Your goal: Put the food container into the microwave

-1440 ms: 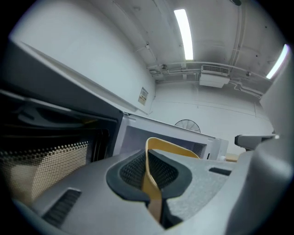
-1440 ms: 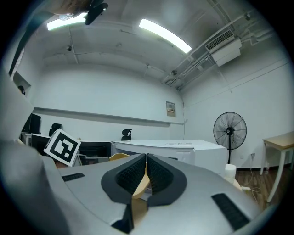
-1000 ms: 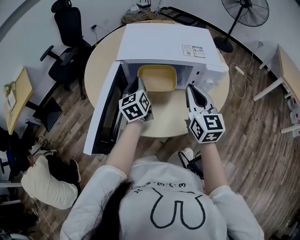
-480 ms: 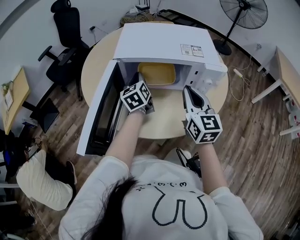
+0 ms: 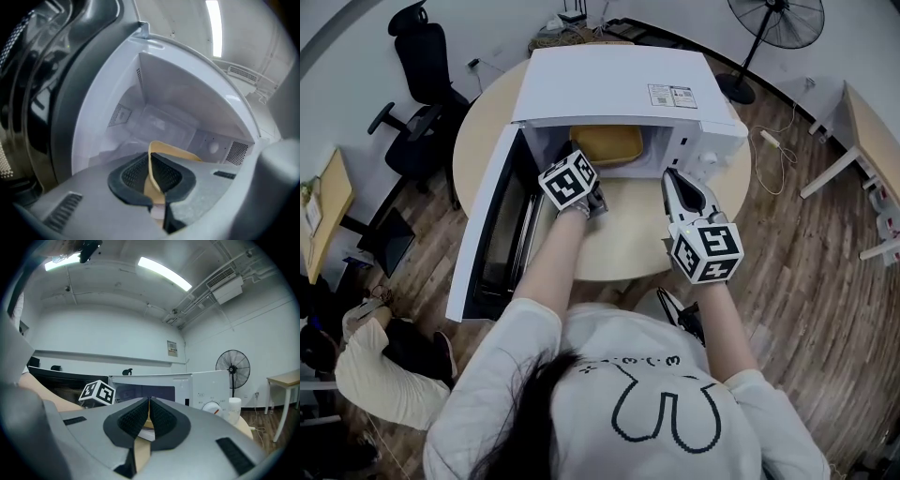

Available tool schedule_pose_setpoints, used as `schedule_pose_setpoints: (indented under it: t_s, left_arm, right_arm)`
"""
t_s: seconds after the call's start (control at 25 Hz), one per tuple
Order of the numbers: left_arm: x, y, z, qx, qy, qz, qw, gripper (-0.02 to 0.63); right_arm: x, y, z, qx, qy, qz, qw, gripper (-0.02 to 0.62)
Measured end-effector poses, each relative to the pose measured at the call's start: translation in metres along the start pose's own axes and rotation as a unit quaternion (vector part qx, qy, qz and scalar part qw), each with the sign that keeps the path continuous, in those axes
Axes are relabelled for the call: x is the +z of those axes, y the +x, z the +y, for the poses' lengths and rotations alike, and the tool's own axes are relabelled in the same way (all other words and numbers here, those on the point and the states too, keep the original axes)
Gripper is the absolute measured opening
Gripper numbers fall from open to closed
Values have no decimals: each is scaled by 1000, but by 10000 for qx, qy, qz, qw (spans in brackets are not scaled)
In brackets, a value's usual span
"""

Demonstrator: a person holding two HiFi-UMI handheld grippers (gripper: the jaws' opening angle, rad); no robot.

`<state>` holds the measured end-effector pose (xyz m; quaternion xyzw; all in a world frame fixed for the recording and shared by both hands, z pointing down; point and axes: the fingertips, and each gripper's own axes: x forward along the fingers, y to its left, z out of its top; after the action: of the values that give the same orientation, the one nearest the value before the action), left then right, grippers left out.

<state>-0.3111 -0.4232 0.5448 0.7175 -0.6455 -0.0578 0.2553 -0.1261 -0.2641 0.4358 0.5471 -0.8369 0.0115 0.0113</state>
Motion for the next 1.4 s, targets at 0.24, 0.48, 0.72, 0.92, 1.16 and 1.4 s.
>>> schedule_pose_setpoints:
  t_s: [0.24, 0.48, 0.72, 0.92, 1.16, 1.4]
  left_arm:
    - [0, 16, 1, 19, -15, 93, 10000, 21]
    - [1, 22, 1, 14, 139, 118, 9998, 21]
    - [1, 18, 0, 42, 444, 99, 9990, 164]
    - [7, 8, -7, -39, 656, -12, 9978, 169]
    - [11, -6, -17, -102, 876, -73, 9961, 169]
    - [18, -26, -23, -142, 1064, -69, 9942, 169]
  right_arm:
    - [-4, 2, 1, 25, -81, 34, 10000, 32]
    - [-6, 3, 3, 44, -90, 72, 9999, 32]
    - [-5, 2, 8, 105, -127, 99, 9998, 32]
    - [-1, -1, 12, 101, -91, 128, 9998, 32]
    - [9, -6, 18, 89, -41, 154, 9998, 32]
    - [23, -12, 23, 58, 55, 203, 9998, 32]
